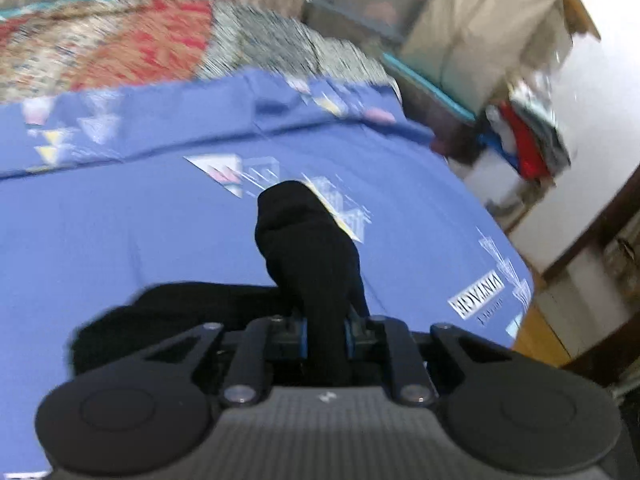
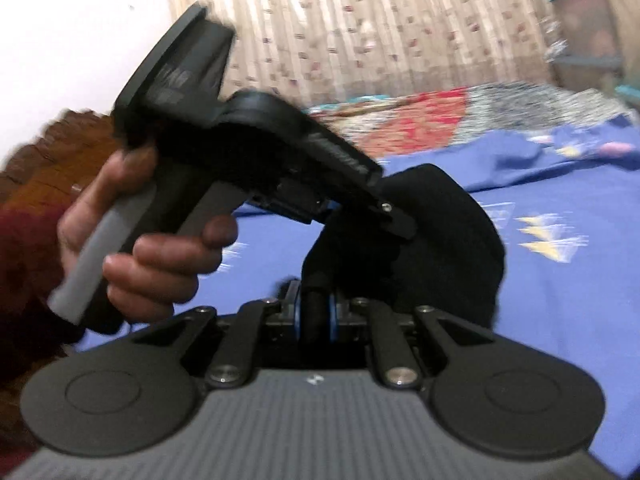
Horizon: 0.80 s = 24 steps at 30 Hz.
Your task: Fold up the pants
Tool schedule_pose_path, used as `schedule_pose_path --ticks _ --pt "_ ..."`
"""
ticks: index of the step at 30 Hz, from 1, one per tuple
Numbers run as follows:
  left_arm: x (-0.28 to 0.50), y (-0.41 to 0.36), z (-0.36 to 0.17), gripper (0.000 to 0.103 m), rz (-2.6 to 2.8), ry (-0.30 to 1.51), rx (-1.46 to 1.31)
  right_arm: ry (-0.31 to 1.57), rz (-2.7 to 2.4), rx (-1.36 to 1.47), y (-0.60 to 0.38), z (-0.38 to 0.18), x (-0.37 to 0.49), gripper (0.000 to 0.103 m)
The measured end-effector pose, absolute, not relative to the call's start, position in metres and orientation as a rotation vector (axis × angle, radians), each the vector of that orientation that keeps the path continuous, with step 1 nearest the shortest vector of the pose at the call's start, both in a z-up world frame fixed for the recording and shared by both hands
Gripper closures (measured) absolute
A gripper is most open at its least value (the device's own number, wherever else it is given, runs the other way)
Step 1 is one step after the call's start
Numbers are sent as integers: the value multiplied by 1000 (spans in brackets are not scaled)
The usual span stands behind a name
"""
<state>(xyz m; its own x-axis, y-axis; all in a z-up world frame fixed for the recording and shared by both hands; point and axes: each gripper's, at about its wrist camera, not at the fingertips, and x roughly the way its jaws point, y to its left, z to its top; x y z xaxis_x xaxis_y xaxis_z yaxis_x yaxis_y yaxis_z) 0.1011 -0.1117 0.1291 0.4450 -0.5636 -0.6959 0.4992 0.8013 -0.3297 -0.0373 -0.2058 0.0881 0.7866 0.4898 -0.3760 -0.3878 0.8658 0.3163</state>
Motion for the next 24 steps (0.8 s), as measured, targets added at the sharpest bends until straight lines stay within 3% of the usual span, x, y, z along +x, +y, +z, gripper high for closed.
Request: schedule_pose_path --ticks 5,13,16,19,21,24 --pt "95 -43 127 89 -547 871 -141 502 626 227 -167 91 -21 88" --pt "96 27 57 87 -355 1001 -273 725 762 180 -109 51 5 87" --pt "98 30 36 79 -333 1030 -295 793 783 181 -106 43 9 80" --pt "95 25 39 68 -324 1003 -270 742 806 237 -128 56 -3 67" --pt "90 24 45 54 -320 988 -255 676 762 276 -150 70 -13 65" --pt "76 26 49 53 -338 970 -267 643 644 343 -188 78 -18 66"
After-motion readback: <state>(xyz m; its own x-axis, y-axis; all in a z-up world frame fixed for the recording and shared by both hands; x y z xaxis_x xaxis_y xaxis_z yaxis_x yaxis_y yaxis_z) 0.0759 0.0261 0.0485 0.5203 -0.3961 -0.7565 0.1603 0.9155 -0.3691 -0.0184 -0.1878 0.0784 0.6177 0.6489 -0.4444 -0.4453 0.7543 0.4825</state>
